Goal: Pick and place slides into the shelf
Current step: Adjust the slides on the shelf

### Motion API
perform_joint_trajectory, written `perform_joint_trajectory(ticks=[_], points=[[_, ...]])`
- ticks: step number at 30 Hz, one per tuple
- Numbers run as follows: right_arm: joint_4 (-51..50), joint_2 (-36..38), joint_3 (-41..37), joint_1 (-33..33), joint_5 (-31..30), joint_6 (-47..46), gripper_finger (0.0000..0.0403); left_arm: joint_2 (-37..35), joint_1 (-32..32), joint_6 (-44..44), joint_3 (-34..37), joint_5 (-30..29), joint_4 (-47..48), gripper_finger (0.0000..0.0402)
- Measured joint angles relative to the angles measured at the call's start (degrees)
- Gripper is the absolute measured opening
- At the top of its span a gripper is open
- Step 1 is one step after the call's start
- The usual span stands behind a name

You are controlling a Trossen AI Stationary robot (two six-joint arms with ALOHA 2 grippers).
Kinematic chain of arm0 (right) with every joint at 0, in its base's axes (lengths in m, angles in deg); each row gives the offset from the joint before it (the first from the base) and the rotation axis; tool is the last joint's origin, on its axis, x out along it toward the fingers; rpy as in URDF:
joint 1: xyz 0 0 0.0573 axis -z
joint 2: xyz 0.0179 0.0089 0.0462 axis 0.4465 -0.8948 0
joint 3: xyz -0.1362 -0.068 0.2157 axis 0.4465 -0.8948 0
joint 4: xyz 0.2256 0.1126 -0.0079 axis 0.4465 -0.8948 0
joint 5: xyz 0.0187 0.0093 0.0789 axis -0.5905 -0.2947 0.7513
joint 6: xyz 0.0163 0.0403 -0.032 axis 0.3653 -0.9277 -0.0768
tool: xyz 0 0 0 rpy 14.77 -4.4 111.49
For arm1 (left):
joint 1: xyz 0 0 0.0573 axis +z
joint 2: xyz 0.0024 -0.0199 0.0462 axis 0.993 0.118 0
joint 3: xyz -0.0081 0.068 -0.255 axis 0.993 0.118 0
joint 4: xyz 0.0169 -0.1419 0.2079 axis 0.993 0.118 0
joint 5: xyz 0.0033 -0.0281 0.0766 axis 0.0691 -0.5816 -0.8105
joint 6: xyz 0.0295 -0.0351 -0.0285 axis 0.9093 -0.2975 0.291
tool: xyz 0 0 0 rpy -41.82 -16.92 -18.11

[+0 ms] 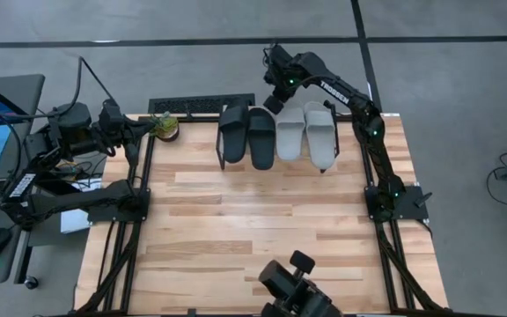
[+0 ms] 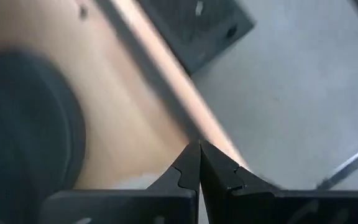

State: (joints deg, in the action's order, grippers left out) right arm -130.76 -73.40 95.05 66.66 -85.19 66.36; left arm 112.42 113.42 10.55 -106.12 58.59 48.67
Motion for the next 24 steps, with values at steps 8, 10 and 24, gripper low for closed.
perform_joint_trajectory(ticks=[8,10,24], points=[[5.43,2.69,0.52,-0.54,8.06,-0.1,0.0,0.0,0.0,0.0,0.0,0.03,0.01,0.0],[4.22,3.06,0.53,-1.66,9.96,-0.06,0.0,0.0,0.02,0.0,0.0,0.01,0.04,0.0],[9.06,3.37,0.43,-7.6,12.06,5.98,0.0,0.0,0.02,-0.02,0.0,-0.01,0.04,0.0]])
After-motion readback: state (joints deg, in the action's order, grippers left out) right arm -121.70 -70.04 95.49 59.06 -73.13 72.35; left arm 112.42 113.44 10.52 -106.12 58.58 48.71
